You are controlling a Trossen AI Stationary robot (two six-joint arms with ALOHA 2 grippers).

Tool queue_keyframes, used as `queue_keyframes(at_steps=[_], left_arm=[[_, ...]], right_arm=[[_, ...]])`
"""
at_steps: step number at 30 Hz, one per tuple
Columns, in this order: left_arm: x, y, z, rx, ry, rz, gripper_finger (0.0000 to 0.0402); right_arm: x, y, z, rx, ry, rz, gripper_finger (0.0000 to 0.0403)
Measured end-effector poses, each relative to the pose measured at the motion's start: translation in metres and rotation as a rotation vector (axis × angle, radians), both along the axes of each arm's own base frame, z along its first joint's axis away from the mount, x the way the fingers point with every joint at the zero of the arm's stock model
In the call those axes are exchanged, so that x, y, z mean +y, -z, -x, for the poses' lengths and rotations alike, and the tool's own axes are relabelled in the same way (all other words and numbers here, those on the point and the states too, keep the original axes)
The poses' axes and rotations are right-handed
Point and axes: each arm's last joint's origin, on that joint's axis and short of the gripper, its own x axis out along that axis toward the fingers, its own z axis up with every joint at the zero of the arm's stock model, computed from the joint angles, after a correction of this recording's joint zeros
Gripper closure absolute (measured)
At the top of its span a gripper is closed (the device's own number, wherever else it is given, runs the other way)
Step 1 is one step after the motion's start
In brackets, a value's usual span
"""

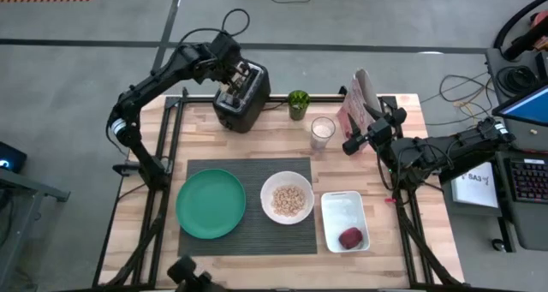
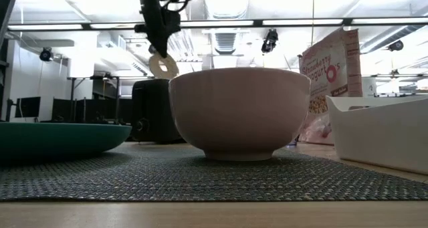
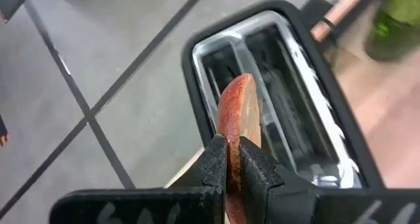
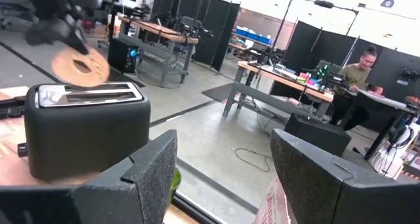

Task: Arrange a breakfast setting
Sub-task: Put the bagel on the green plate

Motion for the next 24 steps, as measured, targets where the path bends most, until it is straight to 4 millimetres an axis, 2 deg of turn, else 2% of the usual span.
queue_keyframes(at_steps=[5,8,15,17,19,24], left_arm=[[-0.033,-0.014,0.006,0.025,0.071,0.022,0.04],[-0.061,-0.021,0.016,0.039,0.137,0.063,0.04],[-0.137,-0.038,0.048,-0.073,0.356,0.387,0.04],[-0.153,-0.033,0.053,-0.085,0.389,0.448,0.04],[-0.167,-0.018,0.056,-0.066,0.39,0.528,0.04],[-0.199,0.037,0.05,-0.033,0.422,0.723,0.04]], right_arm=[[0.0,0.0,0.0,0.006,0.0,0.003,0.0168],[0.0,0.0,0.0,0.008,0.0,0.005,0.0168],[0.0,0.0,0.0,0.022,-0.001,0.013,0.0168],[0.0,0.0,0.0,0.025,-0.001,0.015,0.0168],[0.0,0.0,0.0,0.026,-0.001,0.015,0.0168],[0.0,0.001,0.0,0.038,-0.002,0.018,0.0168]])
